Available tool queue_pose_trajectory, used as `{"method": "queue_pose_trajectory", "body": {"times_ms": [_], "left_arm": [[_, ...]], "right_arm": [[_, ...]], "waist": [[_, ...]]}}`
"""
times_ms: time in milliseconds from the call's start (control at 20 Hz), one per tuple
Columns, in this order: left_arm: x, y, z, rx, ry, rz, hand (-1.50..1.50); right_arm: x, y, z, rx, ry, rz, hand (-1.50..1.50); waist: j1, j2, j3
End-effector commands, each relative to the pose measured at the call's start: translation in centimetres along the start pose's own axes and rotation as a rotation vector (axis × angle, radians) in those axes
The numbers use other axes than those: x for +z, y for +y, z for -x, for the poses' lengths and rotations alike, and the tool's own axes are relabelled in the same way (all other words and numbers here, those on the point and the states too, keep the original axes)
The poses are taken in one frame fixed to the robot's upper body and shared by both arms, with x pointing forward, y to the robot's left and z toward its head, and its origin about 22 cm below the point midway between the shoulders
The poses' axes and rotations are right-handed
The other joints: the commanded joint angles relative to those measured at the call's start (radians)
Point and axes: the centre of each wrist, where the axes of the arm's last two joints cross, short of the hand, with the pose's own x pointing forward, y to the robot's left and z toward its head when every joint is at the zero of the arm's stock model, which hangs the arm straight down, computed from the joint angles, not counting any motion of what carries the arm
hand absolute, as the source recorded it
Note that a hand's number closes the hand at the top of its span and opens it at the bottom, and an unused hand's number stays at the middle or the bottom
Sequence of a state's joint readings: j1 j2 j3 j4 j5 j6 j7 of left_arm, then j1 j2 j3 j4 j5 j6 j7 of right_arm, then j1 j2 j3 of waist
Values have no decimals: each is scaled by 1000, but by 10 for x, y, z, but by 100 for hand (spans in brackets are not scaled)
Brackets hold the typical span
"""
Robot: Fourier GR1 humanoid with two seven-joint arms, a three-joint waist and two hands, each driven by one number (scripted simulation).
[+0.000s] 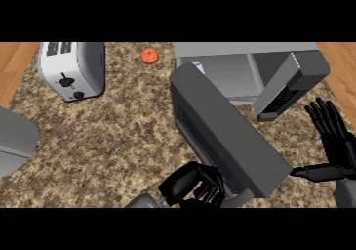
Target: Pick up the milk, place it into the microwave and close the microwave
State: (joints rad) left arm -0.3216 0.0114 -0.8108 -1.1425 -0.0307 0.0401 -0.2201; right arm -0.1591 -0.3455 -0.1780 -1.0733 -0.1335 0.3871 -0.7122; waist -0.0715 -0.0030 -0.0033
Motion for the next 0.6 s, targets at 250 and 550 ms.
{"method": "queue_pose_trajectory", "body": {"times_ms": [250,550], "left_arm": [[-26,-13,-16,29,-37,-173,150],[-39,-5,-29,41,-109,-283,150]], "right_arm": [[-19,-16,-42,-79,-61,-108,-150],[-42,-13,-63,-123,-101,-226,-150]], "waist": [[-53,16,-2],[-75,22,-3]]}}
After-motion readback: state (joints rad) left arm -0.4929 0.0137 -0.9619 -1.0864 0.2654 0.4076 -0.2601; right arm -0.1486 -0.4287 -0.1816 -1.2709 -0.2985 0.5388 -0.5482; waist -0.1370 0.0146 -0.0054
